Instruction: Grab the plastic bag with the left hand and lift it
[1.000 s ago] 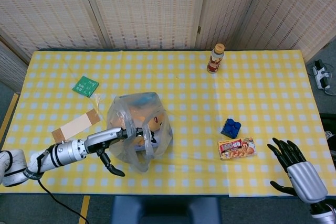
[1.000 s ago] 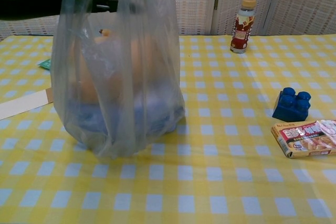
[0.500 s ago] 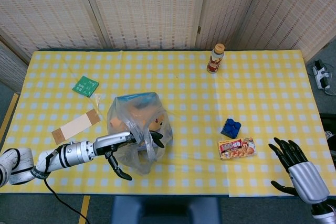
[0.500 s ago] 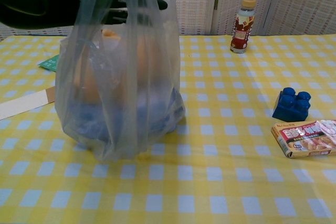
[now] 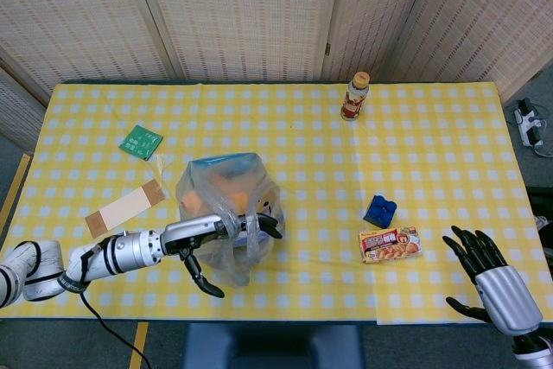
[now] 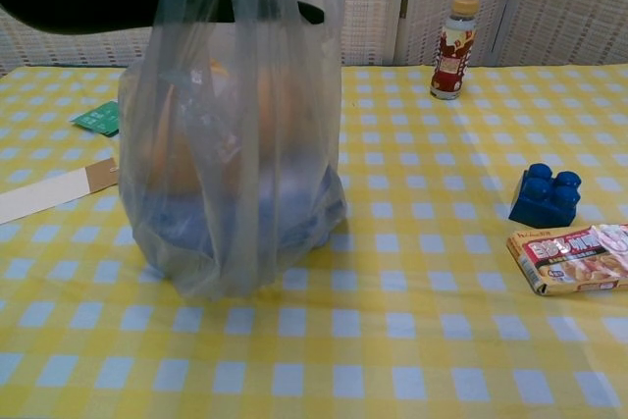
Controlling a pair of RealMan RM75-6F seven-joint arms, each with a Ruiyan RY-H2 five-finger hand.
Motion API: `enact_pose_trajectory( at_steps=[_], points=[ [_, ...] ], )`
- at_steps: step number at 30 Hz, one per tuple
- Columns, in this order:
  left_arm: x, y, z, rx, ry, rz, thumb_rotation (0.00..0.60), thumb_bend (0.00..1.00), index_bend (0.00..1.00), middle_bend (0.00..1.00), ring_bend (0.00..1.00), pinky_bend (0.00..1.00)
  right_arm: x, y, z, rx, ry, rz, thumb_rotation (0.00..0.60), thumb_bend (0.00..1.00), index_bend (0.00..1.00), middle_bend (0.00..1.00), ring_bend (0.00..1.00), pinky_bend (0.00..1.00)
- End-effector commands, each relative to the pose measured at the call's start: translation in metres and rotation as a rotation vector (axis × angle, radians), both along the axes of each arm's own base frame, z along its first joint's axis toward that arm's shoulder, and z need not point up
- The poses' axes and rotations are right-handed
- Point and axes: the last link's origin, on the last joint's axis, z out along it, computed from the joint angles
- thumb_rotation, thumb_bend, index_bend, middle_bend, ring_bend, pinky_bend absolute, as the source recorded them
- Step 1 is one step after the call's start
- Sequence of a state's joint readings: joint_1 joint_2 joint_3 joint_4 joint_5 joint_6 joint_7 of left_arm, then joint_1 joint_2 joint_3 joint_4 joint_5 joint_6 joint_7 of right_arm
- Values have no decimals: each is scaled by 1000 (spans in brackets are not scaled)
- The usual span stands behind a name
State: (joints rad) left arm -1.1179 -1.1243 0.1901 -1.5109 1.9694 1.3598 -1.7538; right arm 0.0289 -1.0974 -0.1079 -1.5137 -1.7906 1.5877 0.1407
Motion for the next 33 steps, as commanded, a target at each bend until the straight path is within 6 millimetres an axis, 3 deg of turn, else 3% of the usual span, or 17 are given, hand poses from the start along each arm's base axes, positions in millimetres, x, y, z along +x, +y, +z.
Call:
enact_pose_trajectory(
  at_steps=[1,16,25,31,33],
  points=[
    [3,1,-1,-4,-2,0,600,92,74,154,37,73,0,0,0,0,0,1,600,0,0,0,0,0],
    [23,3,-1,-131,-88,38,600,92,72,136,31,72,0,1,3,-5,-7,5,600,0,0,0,0,0],
    [32,-2,5,-225,-145,52,600,92,63,128,42,189,0,1,4,-7,-11,8,600,0,0,0,0,0],
    [37,-10,11,-311,-155,76,600,88,106,261,107,221,1,3,5,-12,-12,15,600,0,0,0,0,0],
    [38,-10,14,-309,-147,82,600,96,143,333,172,288,1,3,5,-14,-13,16,600,0,0,0,0,0]
  ],
)
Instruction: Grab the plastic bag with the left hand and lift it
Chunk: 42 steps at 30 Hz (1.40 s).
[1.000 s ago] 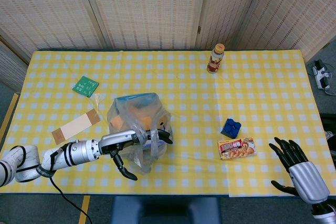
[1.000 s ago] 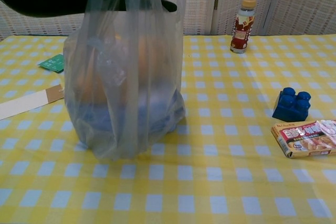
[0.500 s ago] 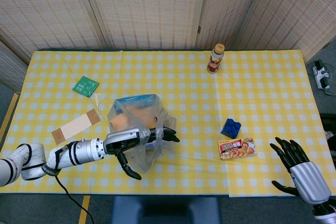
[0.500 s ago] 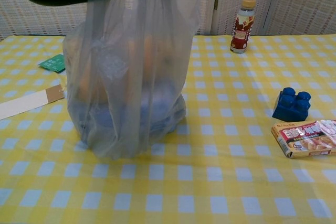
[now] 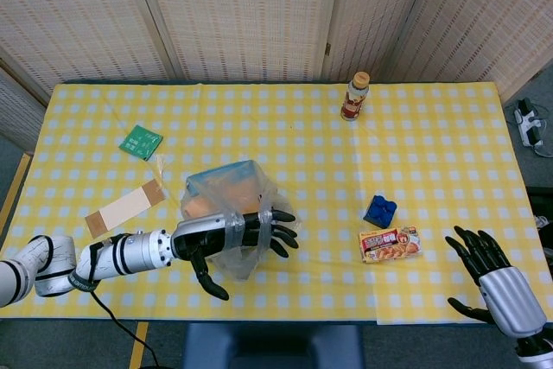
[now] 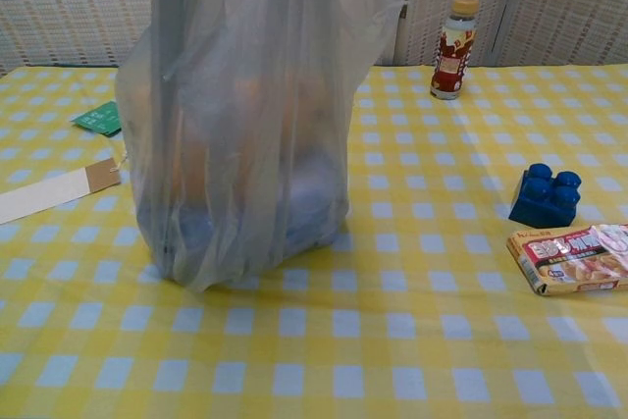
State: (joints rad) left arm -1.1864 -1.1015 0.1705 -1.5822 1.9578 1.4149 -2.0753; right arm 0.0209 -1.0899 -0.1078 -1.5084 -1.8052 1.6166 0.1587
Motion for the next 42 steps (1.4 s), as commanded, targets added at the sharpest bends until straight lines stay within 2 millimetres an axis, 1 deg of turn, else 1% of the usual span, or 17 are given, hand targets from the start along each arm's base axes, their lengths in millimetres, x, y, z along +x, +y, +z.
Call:
enact_pose_trajectory(
  at_steps=[1,2,3,5,8,13,15,16,17,19,22,26,30,33,37,40,42],
  points=[
    [2,-3,4,-3,13,1,600,114,168,371,225,350,0,0,0,1,0,0,600,0,0,0,0,0],
    [3,-4,5,-7,15,3,600,149,204,409,290,418,0,0,0,2,1,1,600,0,0,0,0,0],
    [3,-5,6,-9,19,4,600,175,233,437,335,461,0,0,0,2,1,1,600,0,0,0,0,0],
    [5,-5,7,-2,25,22,600,248,355,566,480,589,0,0,-1,4,2,1,600,0,0,0,0,0],
    [6,-6,8,42,27,68,600,352,499,721,627,728,1,1,0,2,1,4,600,0,0,0,0,0],
    [6,-10,8,108,40,168,600,374,665,898,808,899,1,1,-1,9,1,5,600,0,0,0,0,0],
    [7,-13,9,132,41,213,600,431,731,959,870,960,1,0,-1,11,1,6,600,0,0,0,0,0],
    [8,-14,9,135,44,227,600,485,764,983,895,984,1,0,-1,11,1,7,600,0,0,0,0,0],
    [8,-15,10,138,42,240,600,534,787,995,911,995,1,0,-1,12,0,9,600,0,0,0,0,0],
    [8,-16,11,142,38,249,600,584,802,1000,921,1000,1,0,0,12,0,9,600,0,0,0,0,0],
    [8,-17,13,148,28,260,600,629,803,1000,922,1000,2,1,-1,14,-1,12,600,0,0,0,0,0],
    [6,-18,20,169,12,291,600,661,805,1000,922,1000,4,5,-1,16,-5,25,600,0,0,0,0,0],
    [14,-16,34,189,9,327,600,667,808,1000,926,1000,6,6,-1,19,-8,36,600,0,0,0,0,0],
    [24,-14,53,203,-8,350,600,667,808,1000,928,1000,7,6,-1,24,-12,44,600,0,0,0,0,0],
    [45,-12,86,230,-27,366,600,668,808,1000,928,1000,10,6,-1,30,-19,60,600,0,0,0,0,0],
    [66,-8,117,273,-41,407,600,671,809,1000,931,1000,12,4,-3,36,-23,67,600,0,0,0,0,0],
    [79,-6,132,295,-49,422,600,672,809,1000,931,1000,12,3,-5,42,-23,67,600,0,0,0,0,0]
  ],
)
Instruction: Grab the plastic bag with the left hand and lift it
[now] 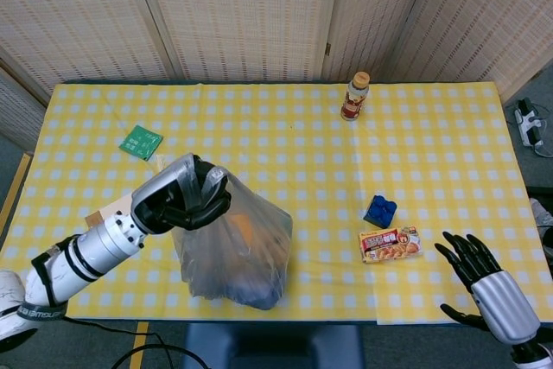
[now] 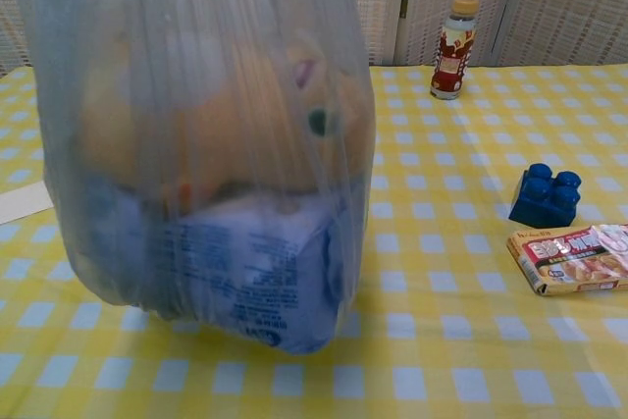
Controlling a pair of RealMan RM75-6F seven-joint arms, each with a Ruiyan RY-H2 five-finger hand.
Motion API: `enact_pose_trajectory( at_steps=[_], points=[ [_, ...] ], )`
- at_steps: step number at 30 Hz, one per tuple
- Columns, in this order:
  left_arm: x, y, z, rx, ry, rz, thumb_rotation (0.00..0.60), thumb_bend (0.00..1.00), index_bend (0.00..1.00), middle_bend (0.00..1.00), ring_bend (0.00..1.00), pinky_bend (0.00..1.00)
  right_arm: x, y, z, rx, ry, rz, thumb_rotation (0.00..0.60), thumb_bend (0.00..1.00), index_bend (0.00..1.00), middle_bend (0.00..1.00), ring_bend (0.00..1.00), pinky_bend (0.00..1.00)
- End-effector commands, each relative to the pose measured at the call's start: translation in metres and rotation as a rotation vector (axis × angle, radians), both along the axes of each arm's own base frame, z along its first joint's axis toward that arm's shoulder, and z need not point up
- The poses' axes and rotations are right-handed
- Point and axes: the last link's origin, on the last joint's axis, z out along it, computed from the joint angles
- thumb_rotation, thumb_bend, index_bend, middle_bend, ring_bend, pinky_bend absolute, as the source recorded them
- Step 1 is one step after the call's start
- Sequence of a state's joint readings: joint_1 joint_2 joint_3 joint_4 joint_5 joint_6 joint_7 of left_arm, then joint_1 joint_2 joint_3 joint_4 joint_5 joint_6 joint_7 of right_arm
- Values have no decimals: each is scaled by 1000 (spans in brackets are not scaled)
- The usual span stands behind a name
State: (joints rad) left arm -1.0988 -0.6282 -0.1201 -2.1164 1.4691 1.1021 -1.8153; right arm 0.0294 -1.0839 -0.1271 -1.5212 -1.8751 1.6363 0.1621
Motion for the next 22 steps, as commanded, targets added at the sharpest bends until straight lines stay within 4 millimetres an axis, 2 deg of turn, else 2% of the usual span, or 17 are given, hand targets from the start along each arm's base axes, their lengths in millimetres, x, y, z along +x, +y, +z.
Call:
enact_pose_trajectory(
  at_steps=[1,4,7,22],
  points=[
    [40,0,39,32,-28,37,600,672,808,1000,931,1000,1,-2,-2,8,0,0,600,0,0,0,0,0],
    [54,-3,50,64,-6,30,600,673,808,1000,931,1000,1,-3,-1,4,0,-2,600,0,0,0,0,0],
    [60,-6,50,62,7,34,600,672,809,1000,931,1000,1,-2,1,-6,-3,-5,600,0,0,0,0,0],
    [46,11,27,50,34,56,600,672,813,1000,930,1000,-4,-3,5,-20,-4,-22,600,0,0,0,0,0]
  ],
)
